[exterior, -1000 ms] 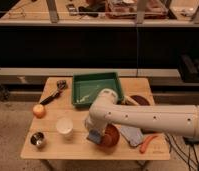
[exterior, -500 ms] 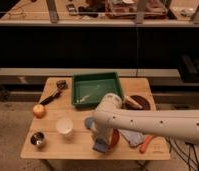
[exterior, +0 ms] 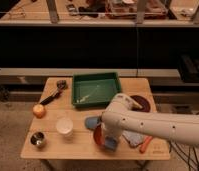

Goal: Wipe red bowl with sponge

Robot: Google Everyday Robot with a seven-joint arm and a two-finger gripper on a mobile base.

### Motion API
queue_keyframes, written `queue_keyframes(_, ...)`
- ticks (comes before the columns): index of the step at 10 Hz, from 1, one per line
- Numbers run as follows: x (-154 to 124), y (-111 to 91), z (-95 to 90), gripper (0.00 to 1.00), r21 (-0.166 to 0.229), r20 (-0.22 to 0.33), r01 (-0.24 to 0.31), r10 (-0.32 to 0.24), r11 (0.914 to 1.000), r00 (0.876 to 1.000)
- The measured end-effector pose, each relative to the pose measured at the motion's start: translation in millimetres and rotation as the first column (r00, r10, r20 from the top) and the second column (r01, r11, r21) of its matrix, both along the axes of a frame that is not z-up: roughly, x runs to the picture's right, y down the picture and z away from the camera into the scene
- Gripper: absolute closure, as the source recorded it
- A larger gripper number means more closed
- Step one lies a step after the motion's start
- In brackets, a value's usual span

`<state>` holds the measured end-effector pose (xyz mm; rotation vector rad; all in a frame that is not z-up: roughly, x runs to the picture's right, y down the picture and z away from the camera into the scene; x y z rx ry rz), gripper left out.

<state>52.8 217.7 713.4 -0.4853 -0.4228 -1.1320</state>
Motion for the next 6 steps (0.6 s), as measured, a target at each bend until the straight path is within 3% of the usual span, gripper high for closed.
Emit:
queue_keyframes(4, -29.7, -20.7, 34.2, 1.00, 0.054, 0.048, -0.009, 0.006, 0.9985, 0.999)
queue_keyframes(6, -54.6, -28.7, 37.7, 1.00, 0.075, 0.099, 0.003, -0.011, 0.9971, 0.995)
